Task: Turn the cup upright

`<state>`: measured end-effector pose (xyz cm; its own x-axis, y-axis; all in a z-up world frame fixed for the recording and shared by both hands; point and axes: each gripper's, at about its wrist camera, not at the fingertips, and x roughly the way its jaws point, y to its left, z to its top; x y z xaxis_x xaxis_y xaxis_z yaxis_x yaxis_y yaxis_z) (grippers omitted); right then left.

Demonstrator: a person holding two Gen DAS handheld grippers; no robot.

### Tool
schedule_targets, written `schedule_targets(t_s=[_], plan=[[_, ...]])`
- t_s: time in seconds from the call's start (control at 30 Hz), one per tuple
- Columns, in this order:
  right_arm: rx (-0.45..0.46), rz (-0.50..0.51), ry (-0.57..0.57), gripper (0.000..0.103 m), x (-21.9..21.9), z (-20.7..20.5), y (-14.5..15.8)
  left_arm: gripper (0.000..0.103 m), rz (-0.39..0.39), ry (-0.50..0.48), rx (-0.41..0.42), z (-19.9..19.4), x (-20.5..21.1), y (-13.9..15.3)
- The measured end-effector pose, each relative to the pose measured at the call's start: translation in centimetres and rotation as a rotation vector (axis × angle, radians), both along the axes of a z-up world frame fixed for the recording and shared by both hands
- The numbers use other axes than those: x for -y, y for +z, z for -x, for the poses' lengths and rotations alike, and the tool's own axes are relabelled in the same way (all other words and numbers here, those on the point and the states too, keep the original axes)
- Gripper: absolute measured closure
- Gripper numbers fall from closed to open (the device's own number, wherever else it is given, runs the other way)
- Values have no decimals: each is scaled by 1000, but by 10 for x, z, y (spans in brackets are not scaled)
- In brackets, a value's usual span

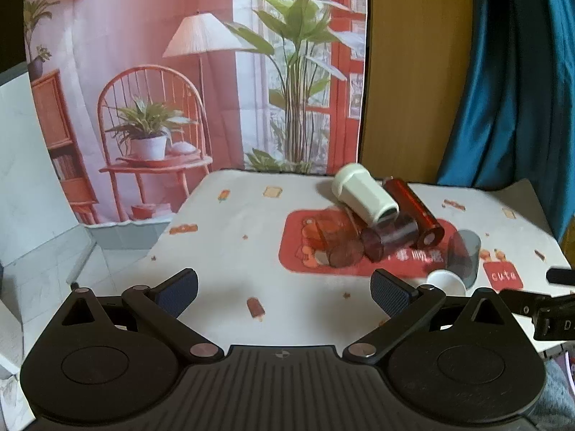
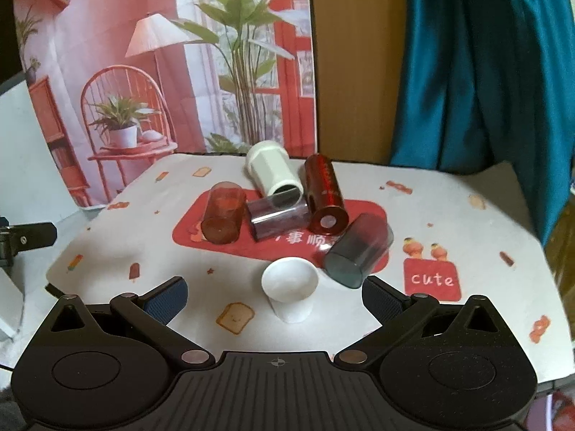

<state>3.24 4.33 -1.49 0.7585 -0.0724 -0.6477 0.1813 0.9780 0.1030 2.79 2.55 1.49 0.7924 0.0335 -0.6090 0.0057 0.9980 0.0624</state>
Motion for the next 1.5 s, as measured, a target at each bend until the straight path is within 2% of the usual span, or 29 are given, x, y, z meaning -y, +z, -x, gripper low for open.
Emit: schedule_targets(t_s=[0.1,0.23,0.3,0.53,0.67,0.93,1.5], plan=[[10,16,-10,0,-5,8,0,0,0,-7,-3,9,1,-5],[19,21,-40,0,-5,19,-5,0,-13,-77,34,29,13,-15],[7,2,-58,0,0,22,-9,0,-25,-109,2,29,20,-22],[-13,-8,-77,0,7,24,-17,0,23,-85,-5,28,12,-28],[-24,0,-60,0,3,21,-20,0,18,-82,-18,27,14,-31],[-29,-8,-59,0,3,21,-21,0,5,-75,5,29,16,-28],[-29,-17,-61,0,4,21,-23,0,-7,-62,-22,28,17,-29]])
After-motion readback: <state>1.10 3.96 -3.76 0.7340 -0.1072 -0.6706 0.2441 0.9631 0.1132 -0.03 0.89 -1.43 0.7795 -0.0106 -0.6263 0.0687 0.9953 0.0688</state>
